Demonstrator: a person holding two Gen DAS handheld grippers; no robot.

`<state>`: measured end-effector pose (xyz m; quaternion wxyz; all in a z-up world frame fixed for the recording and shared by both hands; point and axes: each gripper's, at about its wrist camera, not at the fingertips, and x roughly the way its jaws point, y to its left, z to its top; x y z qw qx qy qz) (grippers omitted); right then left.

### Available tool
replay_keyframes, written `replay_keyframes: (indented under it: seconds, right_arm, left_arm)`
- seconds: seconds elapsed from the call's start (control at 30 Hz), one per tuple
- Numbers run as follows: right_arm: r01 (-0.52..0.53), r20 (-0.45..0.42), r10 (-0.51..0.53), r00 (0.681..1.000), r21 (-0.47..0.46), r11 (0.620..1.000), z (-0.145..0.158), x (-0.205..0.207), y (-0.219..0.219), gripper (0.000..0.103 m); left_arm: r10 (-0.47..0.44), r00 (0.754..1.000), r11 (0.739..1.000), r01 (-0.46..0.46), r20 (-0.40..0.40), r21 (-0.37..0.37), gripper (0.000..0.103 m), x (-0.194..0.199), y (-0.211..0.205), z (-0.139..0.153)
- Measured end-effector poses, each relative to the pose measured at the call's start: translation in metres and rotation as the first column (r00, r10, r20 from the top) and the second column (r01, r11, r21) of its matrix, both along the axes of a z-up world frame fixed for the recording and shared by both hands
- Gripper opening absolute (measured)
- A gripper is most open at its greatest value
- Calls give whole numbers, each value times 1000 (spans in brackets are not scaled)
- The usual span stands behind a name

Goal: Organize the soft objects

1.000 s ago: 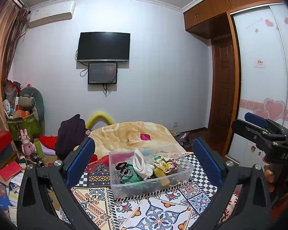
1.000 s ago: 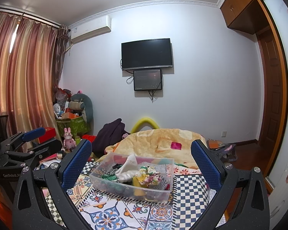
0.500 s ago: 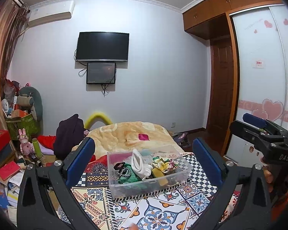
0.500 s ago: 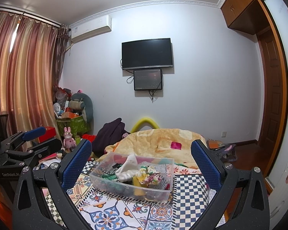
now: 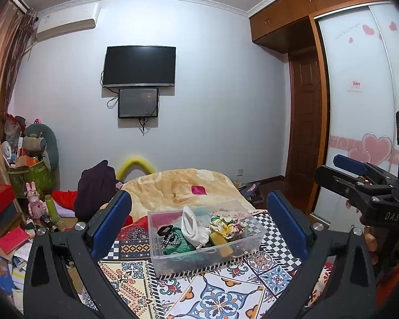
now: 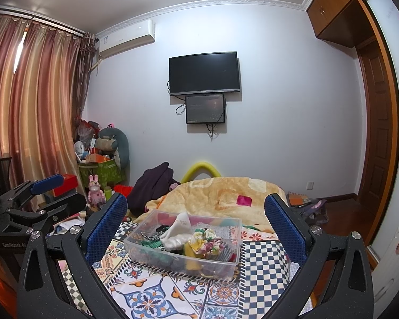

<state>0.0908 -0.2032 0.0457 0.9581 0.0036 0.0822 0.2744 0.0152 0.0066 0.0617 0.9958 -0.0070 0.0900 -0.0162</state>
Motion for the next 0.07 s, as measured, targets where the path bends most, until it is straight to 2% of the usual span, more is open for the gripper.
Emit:
replay_keyframes:
  seconds: [0.07]
  right_arm:
    - [2, 0, -2, 1000, -1, 1000, 0, 0, 0, 103]
  left_arm:
    - [0, 1000, 1000, 0, -1, 0, 103, 0, 0, 0]
